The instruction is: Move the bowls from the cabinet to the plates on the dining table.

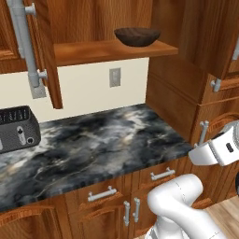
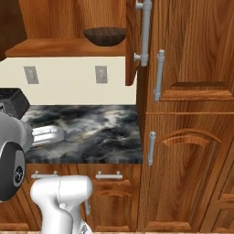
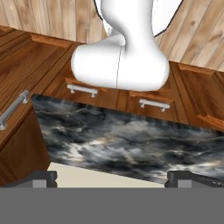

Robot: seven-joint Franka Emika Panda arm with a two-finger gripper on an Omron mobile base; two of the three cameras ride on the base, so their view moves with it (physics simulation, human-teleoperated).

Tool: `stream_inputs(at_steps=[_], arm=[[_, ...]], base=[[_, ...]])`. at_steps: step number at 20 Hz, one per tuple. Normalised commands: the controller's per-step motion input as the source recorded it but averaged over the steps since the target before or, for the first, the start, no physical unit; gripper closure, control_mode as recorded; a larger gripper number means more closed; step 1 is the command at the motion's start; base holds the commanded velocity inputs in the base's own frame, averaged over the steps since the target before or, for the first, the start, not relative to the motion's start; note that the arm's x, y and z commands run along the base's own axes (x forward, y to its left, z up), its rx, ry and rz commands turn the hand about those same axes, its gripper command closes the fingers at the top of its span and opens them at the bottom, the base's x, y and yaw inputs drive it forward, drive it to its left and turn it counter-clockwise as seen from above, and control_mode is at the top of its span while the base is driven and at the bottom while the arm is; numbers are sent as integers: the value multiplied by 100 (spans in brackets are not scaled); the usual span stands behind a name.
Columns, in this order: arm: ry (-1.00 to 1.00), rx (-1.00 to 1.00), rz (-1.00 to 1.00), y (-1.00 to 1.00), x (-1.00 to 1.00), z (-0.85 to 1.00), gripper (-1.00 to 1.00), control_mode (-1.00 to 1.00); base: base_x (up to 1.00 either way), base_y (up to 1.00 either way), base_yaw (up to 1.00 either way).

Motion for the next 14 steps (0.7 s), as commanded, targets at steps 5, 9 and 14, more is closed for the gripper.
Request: stream_inputs(at_steps=[5,9,14], arm=[[0,0,0,0,0,0,-100,100],[0,0,0,0,0,0,-100,100],[0,0,0,0,0,0,-100,100]], base=[[13,0,0],[14,0,0],[21,0,0]])
